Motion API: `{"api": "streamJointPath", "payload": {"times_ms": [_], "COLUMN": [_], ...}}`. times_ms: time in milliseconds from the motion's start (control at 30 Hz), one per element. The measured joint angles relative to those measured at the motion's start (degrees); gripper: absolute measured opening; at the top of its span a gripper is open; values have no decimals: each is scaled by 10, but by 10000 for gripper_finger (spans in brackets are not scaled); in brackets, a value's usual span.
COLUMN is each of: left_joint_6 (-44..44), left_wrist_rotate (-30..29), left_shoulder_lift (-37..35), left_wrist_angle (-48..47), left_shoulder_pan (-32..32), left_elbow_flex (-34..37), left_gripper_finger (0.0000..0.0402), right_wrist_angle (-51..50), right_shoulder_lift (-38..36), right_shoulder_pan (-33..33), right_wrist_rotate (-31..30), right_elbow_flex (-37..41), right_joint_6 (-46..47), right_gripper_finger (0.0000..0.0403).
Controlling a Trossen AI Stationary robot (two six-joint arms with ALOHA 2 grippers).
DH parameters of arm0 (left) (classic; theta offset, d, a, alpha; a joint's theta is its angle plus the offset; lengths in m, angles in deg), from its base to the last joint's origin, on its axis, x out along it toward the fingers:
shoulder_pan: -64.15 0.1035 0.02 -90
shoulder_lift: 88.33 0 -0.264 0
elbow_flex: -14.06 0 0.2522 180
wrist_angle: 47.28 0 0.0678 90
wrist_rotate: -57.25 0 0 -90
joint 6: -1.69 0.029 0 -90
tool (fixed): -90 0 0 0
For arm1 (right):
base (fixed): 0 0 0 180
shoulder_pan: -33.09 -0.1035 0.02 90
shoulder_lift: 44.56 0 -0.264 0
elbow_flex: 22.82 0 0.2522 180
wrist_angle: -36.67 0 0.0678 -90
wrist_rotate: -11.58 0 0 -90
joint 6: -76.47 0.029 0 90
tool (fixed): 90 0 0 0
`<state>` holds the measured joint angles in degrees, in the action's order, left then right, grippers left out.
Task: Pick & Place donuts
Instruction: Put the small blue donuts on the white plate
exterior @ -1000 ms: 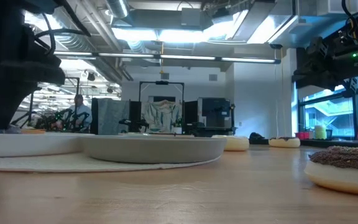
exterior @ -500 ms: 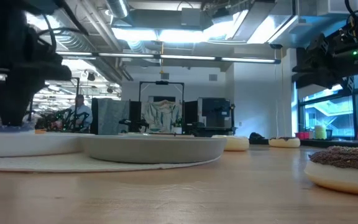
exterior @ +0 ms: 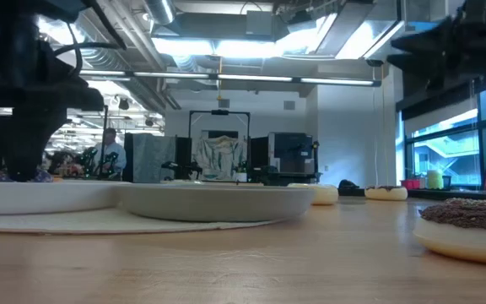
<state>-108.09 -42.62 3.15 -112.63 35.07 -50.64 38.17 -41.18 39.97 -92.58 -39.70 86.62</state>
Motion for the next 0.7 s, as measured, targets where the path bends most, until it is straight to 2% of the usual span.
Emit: {"api": "streamJointPath", "payload": {"times_ms": [100, 200, 433, 567, 700], "left_joint_6": [0, 0, 0, 1, -2], "left_wrist_rotate": [5, 6, 9, -6, -45], "left_shoulder_lift": [0, 0, -13, -36, -65], "left_wrist_angle": [13, 14, 13, 5, 4], "left_shoulder_pan": [-1, -2, -2, -4, -9], "left_elbow_flex": [0, 0, 0, 0, 0], "left_gripper_finger": [167, 165, 169, 171, 168], "right_wrist_angle": [-3, -9, -65, -68, -43], "right_shoulder_lift": [46, 112, 321, 441, 549], "right_shoulder_pan": [0, 0, 0, -8, -35], "right_wrist_rotate": [-16, 1, 18, 54, 64], "right_elbow_flex": [-41, -92, -232, -281, -314], "right_joint_6": [-14, -54, -92, -101, -120], "right_gripper_finger": [178, 178, 178, 178, 178]}}
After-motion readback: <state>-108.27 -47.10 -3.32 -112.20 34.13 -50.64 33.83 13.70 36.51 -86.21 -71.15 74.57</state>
